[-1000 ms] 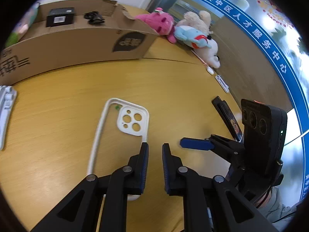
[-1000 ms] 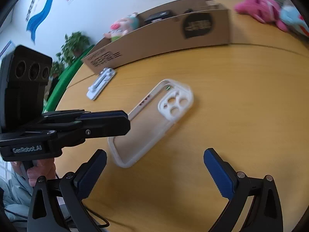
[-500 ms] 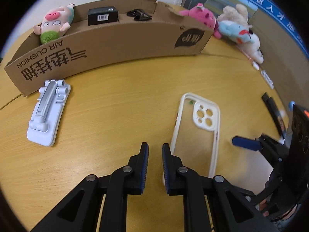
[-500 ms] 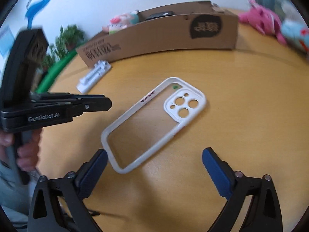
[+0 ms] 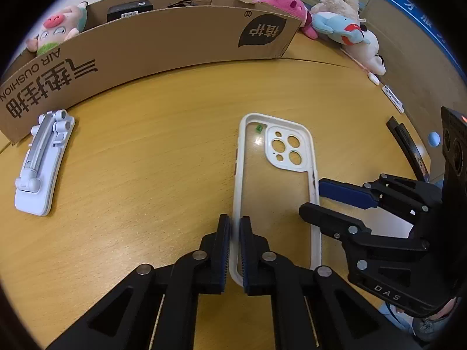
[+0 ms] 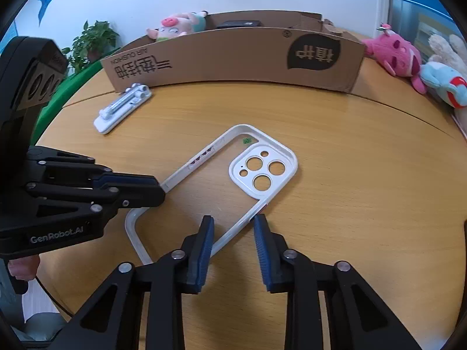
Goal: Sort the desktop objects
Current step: 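Lift the phone case with the left gripper and carry it over the box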
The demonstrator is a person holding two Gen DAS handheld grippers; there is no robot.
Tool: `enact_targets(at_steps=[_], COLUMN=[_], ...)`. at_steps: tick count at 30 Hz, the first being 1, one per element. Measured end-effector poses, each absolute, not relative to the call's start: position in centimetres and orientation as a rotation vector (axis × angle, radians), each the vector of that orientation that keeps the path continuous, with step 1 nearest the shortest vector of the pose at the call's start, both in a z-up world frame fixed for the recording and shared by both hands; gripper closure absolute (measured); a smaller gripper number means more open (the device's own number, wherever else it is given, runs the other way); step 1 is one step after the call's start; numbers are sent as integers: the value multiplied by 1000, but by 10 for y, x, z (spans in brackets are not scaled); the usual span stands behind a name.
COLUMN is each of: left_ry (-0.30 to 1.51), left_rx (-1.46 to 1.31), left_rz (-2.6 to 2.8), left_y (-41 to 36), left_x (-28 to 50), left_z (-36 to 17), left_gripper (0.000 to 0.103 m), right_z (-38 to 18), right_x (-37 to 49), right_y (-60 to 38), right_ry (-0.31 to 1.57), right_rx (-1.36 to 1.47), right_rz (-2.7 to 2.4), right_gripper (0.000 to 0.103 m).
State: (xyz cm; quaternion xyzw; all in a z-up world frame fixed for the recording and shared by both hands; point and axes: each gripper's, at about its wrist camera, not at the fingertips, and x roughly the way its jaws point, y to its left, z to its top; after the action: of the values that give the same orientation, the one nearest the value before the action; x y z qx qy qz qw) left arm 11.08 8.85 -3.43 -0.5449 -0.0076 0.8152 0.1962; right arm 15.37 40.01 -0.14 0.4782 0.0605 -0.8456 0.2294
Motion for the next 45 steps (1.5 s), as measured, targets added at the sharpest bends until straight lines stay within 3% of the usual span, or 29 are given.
enact_targets(at_steps=[4,12,30,38,45], left_ry=[-26,-73,-111,-178,-205], left_rx=[-1530,-1417,-1043,-1054,-1150], left_rz=[2291,2397,2709,2784,2786], left_y=[87,72,-2,-51,-83], left_x=[113,119,62,27,-18], left_z=[-34,-2,122,133,111], left_gripper=[98,98,98,98,98], right_z=[-3,19,179,189,150], right_x=[151,146,82,32,-25], right_y=[400,398,325,274,240], right_ry=[117,63,180,148,74], right_rx=[1322,1241,757,741,858], right_rz=[-2313,-2321,-2357,-2268,-2201], right_gripper=[85,88,88,88,88])
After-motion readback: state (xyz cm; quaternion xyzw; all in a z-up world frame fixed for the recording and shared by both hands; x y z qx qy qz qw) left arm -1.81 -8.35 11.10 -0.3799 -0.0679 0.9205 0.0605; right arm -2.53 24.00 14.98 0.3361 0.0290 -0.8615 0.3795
